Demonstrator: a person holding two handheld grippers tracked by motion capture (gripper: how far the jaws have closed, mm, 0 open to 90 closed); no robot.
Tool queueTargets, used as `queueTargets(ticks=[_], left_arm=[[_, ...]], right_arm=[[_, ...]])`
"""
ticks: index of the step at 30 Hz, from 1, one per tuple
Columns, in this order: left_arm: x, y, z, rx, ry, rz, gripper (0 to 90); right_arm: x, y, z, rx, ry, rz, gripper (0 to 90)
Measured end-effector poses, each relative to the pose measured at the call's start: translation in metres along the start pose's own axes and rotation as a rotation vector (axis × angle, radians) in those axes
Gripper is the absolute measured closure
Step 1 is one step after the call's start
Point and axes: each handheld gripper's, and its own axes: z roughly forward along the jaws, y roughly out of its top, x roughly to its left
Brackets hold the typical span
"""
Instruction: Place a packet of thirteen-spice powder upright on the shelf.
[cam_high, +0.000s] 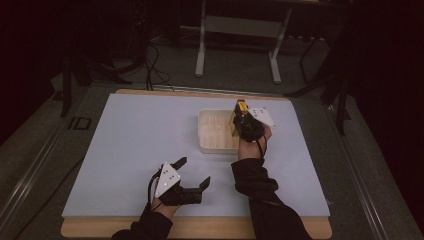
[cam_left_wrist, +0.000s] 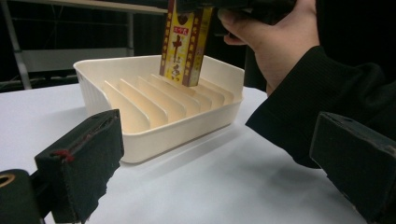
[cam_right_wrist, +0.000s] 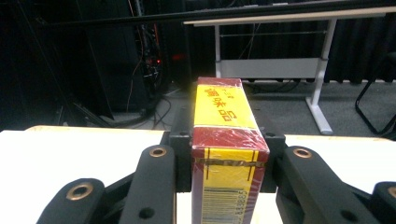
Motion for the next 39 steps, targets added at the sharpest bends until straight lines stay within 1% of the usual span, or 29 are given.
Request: queueTargets(ticks=[3,4,5,12,17,23,27,29,31,33,34,36,38,39], left_arm=[[0.0,0.0,0.0,-0.001,-0.004,-0.005,3.8],[0.0,0.0,0.0,-0.002,-0.003,-0.002,3.8],[0.0,0.0,0.0,-0.002,-0.005,-0.005,3.8],[0.0,0.001,0.0,-0.001,-0.002,-0.008,3.8],[0.0,0.001,-0.001,0.0,-0.004,-0.008,3.8],[0.001,0.001,-0.001,0.002,-0.003,-0.011,3.8],[0.0,0.001,0.0,0.005,-0.006,-0.014,3.8],[0.0,0.001,0.0,0.007,-0.005,-0.01,3.8],[0.0,0.002,0.0,0.005,-0.004,-0.013,3.8],[0.0,0.002,-0.001,0.002,-0.006,-0.011,3.8],[0.001,0.002,-0.001,0.001,-0.006,-0.014,3.9],[0.001,0.002,-0.001,0.002,-0.004,-0.016,3.9],[0.002,0.002,-0.001,0.002,-0.005,-0.018,4.0],[0.002,0.002,-0.001,0.004,-0.005,-0.016,4.3]], right_arm=[[-0.001,-0.002,0.001,0.003,-0.007,0.0,67.7],[-0.002,-0.003,0.001,0.008,-0.004,0.009,67.7],[-0.002,-0.005,0.002,0.014,-0.013,-0.007,67.7],[-0.006,-0.007,0.002,0.018,-0.024,-0.008,67.7],[-0.001,-0.008,0.001,0.015,-0.052,-0.039,67.7],[-0.001,-0.008,0.001,0.019,-0.076,-0.041,67.5],[0.001,-0.008,0.001,0.025,-0.08,-0.032,67.7],[0.005,-0.008,0.001,0.026,-0.077,-0.042,67.9],[0.009,-0.008,0.001,0.03,-0.074,-0.037,67.9],[0.012,-0.008,0.002,0.027,-0.08,-0.059,67.9],[0.012,-0.009,0.002,0.025,-0.081,-0.062,67.9],[0.009,-0.009,0.002,0.028,-0.085,-0.046,67.9],[0.006,-0.008,0.001,0.027,-0.094,-0.049,67.9],[0.005,-0.008,0.002,0.028,-0.093,-0.043,67.8]])
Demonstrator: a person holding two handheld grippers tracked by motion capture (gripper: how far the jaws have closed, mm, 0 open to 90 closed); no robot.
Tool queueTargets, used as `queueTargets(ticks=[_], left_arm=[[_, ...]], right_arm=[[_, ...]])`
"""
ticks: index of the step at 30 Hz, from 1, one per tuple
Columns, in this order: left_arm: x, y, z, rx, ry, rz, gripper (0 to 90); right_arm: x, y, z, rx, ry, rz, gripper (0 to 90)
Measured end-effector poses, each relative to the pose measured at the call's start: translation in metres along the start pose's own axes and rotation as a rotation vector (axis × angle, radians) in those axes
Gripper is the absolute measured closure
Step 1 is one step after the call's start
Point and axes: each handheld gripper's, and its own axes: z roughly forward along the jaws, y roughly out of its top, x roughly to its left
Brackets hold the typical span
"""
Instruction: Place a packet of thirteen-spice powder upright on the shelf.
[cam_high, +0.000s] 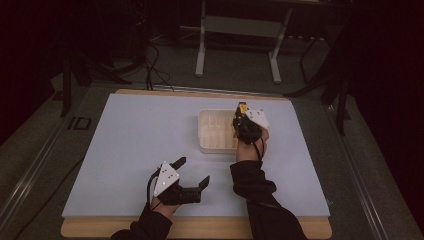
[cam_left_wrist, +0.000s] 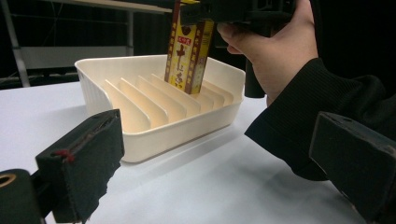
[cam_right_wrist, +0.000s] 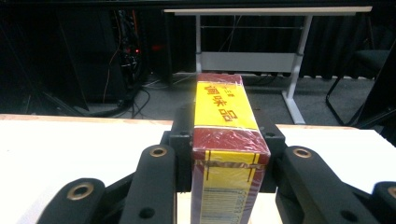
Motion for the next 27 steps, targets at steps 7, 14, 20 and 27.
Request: queueTargets(ticks=[7,14,20,27], left_arm=[[-0.001,0.0,0.0,-0.004,-0.002,0.0,4.4],[0.0,0.0,0.0,-0.002,-0.004,0.0,4.4],[0.0,0.0,0.0,0.002,-0.006,0.003,4.3],[0.0,0.0,0.0,0.001,-0.006,-0.001,4.3]], right_arm=[[0.0,-0.009,0.006,0.04,-0.004,0.006,67.9],[0.003,-0.019,0.01,0.056,-0.003,0.01,67.7],[0.006,-0.025,0.012,0.06,0.001,0.001,67.6],[0.007,-0.034,0.013,0.067,0.006,-0.003,67.0]])
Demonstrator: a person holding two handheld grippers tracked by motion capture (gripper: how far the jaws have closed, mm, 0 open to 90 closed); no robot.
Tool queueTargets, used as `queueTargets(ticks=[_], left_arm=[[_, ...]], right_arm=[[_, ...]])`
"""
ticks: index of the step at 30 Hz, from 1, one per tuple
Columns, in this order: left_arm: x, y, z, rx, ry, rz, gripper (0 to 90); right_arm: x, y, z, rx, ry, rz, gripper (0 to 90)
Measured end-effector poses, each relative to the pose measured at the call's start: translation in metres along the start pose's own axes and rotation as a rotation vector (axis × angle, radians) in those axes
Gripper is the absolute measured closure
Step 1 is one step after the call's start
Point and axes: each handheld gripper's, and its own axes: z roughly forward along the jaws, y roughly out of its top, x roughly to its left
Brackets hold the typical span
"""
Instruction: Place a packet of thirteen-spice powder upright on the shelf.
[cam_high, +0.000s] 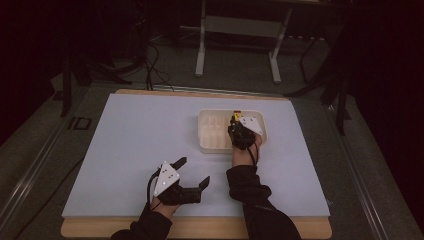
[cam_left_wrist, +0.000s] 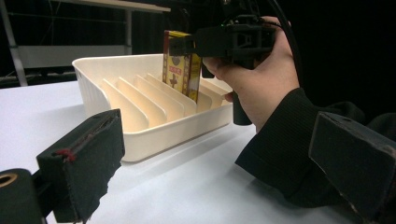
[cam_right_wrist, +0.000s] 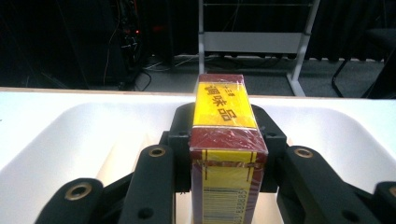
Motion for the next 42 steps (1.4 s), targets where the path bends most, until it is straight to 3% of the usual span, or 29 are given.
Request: queueTargets(ticks=[6,12,20,26,33,36,42], left_arm=[[0.0,0.0,0.0,0.004,-0.002,-0.002,4.4],[-0.001,0.0,0.001,0.006,-0.003,-0.003,4.4],[0.0,0.0,0.001,0.006,-0.001,-0.004,4.3],[0.0,0.0,0.001,0.005,0.0,-0.002,4.3],[-0.001,0.0,0.002,0.015,-0.013,0.001,4.3],[-0.001,0.0,0.003,0.021,-0.009,0.003,4.3],[-0.002,-0.001,0.004,0.03,-0.011,0.008,4.4]], right_arm=[[-0.001,-0.011,0.003,0.029,0.01,0.012,66.2],[-0.001,-0.018,-0.001,0.017,0.017,0.015,65.6],[-0.004,-0.014,0.0,0.037,0.025,0.005,64.0],[-0.004,-0.008,-0.001,0.053,0.068,-0.006,53.4],[-0.008,0.002,-0.003,0.078,0.12,-0.028,34.7],[-0.014,0.01,-0.004,0.101,0.202,-0.005,18.4],[-0.023,0.017,-0.011,0.085,0.271,-0.04,13.4]])
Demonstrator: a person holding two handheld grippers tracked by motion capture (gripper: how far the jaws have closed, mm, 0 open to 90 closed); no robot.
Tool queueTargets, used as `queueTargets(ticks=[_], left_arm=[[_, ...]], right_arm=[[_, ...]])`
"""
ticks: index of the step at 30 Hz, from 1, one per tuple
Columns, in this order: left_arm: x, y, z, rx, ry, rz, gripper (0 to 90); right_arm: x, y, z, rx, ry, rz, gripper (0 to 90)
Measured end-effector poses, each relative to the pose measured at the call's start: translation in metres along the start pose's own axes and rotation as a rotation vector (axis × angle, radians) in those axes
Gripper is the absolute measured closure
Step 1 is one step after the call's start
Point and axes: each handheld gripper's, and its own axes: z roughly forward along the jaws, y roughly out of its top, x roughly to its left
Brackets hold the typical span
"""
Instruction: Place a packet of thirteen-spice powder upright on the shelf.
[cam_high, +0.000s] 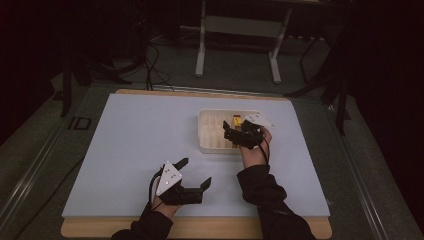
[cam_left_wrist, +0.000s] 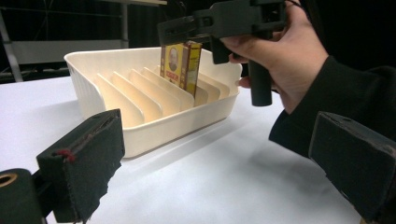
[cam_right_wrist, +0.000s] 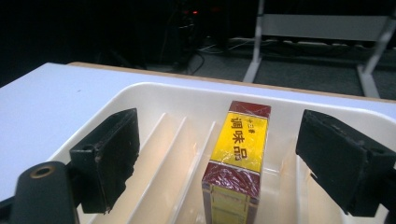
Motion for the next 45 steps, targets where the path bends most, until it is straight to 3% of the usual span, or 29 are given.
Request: queueTargets(ticks=[12,17,37,45], left_arm=[[0.001,-0.001,-0.002,0.005,0.002,-0.006,4.3],[0.001,-0.001,-0.003,0.008,0.006,0.0,4.3],[0.0,0.0,-0.004,0.009,-0.006,-0.002,4.3],[0.0,0.0,-0.004,0.009,-0.003,-0.002,4.3]], right_arm=[[-0.004,0.014,-0.03,0.004,0.072,-0.08,13.8],[-0.008,0.017,-0.042,0.005,0.107,-0.081,13.8],[-0.025,-0.009,-0.107,0.01,0.22,-0.126,14.0],[-0.03,-0.024,-0.125,0.025,0.241,-0.141,14.7]])
